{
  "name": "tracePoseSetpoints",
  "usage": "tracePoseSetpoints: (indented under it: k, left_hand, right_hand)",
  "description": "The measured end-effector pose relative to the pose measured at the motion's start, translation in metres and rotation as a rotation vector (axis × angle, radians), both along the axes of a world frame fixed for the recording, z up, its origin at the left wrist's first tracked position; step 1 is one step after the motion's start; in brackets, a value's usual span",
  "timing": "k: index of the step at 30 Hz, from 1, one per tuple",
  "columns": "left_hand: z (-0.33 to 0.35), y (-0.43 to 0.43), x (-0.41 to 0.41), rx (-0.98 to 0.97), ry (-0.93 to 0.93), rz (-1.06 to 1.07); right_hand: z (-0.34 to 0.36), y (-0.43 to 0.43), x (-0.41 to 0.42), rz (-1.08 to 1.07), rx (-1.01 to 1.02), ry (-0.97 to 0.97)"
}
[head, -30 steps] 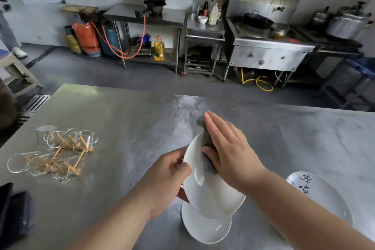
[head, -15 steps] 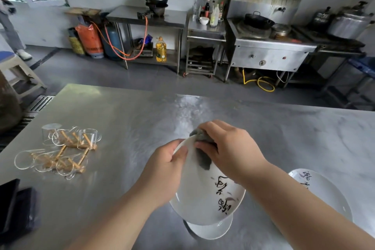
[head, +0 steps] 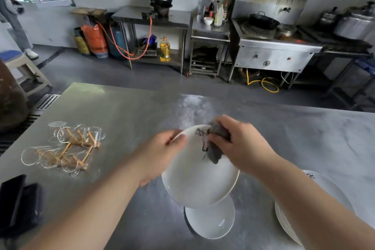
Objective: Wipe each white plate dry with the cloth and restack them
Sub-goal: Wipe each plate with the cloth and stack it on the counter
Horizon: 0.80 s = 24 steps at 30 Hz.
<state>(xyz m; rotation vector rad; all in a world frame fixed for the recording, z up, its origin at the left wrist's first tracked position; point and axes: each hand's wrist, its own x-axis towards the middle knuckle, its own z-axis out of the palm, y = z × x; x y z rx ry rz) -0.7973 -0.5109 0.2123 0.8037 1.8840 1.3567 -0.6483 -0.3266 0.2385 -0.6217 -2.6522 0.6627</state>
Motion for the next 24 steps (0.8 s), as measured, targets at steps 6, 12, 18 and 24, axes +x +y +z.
tracePoseSetpoints:
  k: [6,12,18,24]
  left_hand:
    - [-0.018,0.003,0.024,0.056,0.277,0.107]
    - [-0.028,0.002,0.037,0.08,0.305,0.427]
    - [-0.019,0.013,0.032,0.039,0.418,0.145]
    - [-0.023,0.004,0.036,0.139,0.228,0.51]
  right_hand:
    - [0.0,-0.023,-0.005,-0.01,0.117,0.079]
    - [-0.047,-0.037,0.023,-0.417,-0.349,-0.001]
    - [-0.011,-0.018,0.001,0.008,0.039,-0.001]
    - [-0.042,-0.021,0.021,-0.352,-0.305,0.101]
